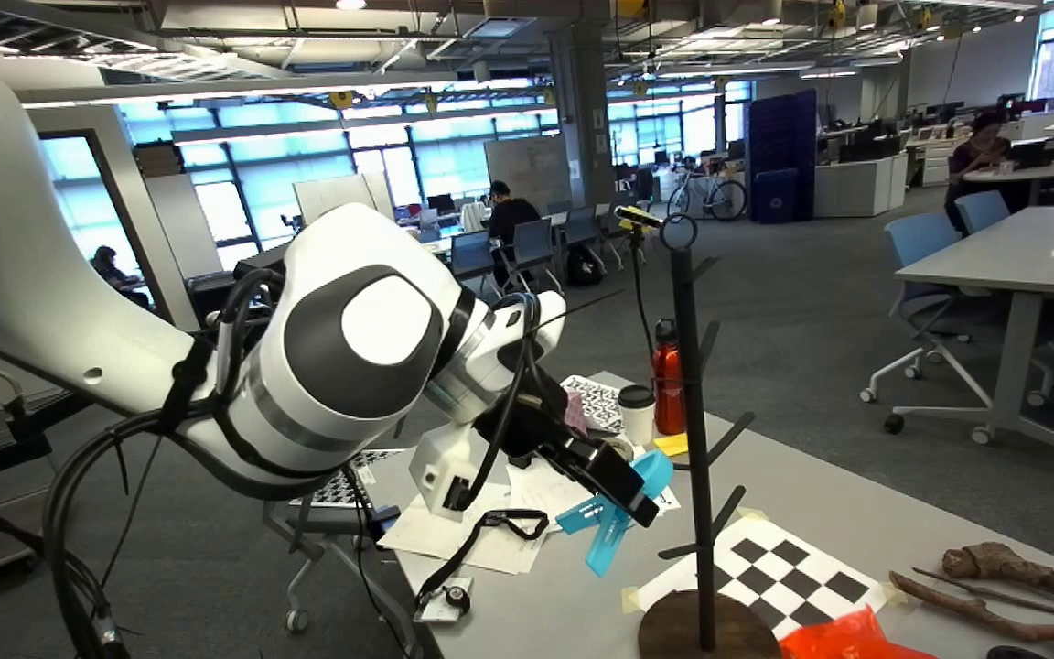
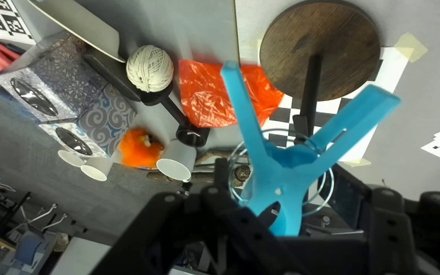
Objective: Hang the blue clip on the wooden stand
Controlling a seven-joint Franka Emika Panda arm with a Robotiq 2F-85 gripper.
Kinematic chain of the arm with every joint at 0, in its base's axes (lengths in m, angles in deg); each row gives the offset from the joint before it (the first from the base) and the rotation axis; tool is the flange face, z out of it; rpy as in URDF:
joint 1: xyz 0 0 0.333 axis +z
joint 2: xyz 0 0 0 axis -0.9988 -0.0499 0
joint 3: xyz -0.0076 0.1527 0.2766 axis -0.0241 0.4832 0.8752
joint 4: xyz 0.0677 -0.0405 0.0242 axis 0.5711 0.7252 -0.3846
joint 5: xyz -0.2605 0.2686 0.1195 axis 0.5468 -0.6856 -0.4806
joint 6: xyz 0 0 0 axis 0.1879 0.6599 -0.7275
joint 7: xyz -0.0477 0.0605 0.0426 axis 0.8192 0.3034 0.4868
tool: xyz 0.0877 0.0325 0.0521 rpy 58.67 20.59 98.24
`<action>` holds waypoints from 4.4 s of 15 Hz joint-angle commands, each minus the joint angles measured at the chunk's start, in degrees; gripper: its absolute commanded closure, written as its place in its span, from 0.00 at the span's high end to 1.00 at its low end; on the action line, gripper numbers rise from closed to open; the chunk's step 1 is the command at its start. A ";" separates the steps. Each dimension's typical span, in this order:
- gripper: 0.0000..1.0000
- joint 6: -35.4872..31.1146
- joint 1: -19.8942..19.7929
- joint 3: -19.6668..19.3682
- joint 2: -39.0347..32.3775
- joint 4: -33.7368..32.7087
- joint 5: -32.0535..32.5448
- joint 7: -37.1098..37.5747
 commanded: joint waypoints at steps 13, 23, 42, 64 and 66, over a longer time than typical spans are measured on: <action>0.37 -1.77 -0.29 1.51 0.70 -0.14 4.78 4.93; 0.37 -7.09 0.14 1.29 -3.26 -1.20 2.73 3.52; 1.00 -8.42 -0.26 0.93 -8.60 -4.04 2.24 3.03; 1.00 7.60 4.53 4.67 2.45 3.96 -20.76 -14.55; 1.00 10.07 0.33 9.84 3.76 4.01 -22.90 -16.09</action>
